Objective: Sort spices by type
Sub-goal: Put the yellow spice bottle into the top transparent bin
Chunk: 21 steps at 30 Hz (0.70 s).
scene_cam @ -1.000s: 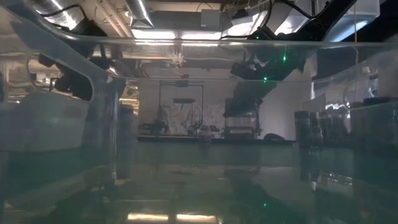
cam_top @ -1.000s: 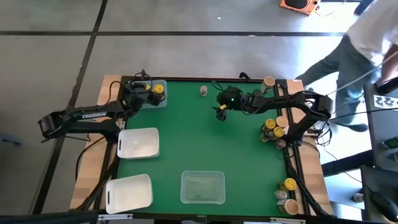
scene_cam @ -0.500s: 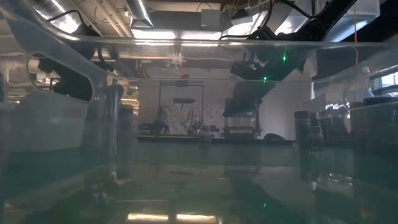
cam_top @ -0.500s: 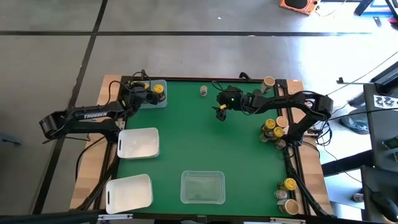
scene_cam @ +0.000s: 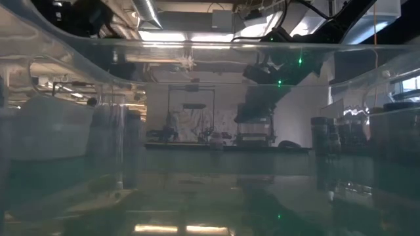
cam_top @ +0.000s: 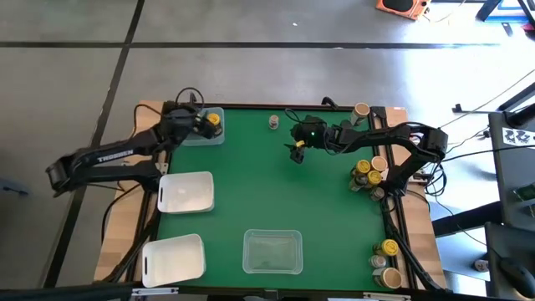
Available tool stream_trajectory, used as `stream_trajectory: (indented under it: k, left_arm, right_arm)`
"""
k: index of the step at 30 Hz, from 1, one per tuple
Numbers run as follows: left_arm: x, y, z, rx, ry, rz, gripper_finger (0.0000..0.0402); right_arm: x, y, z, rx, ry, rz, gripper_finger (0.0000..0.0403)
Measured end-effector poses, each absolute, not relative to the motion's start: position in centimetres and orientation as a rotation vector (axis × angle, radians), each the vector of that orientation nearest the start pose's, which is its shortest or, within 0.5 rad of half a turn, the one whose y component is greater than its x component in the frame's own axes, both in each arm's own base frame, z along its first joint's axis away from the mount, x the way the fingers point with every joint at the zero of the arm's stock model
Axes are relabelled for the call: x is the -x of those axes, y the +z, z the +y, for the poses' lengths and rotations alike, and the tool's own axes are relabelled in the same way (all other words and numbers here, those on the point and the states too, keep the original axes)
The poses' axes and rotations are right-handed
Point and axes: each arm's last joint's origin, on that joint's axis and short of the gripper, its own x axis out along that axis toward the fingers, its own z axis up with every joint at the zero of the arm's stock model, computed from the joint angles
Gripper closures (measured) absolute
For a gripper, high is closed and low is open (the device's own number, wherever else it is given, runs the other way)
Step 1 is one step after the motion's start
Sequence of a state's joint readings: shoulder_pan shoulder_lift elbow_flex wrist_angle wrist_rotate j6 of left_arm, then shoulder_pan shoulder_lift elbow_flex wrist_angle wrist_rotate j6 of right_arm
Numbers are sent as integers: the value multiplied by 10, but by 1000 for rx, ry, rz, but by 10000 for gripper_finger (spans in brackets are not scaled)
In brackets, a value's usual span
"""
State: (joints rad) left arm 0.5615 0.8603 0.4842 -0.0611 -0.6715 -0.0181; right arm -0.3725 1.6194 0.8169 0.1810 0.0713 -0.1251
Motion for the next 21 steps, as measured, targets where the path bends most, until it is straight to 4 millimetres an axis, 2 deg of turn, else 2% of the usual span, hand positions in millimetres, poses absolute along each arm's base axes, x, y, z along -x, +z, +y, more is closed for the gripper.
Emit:
stream_trajectory:
  k: [6, 10, 15, 21]
  left_arm:
    - [-160, 247, 100, -4, 775, 271, 107]
    - [-174, 241, 92, 8, 541, 187, 107]
    - [-190, 219, 85, 27, 444, 184, 107]
    - [-208, 187, 78, 59, 388, 219, 107]
  right_arm:
    - [-303, 178, -121, 37, -389, 640, 95]
    - [-304, 188, -118, -7, -302, 662, 95]
    - [-293, 234, -115, -29, -317, 749, 95]
    - [-260, 283, -102, -145, -351, 946, 95]
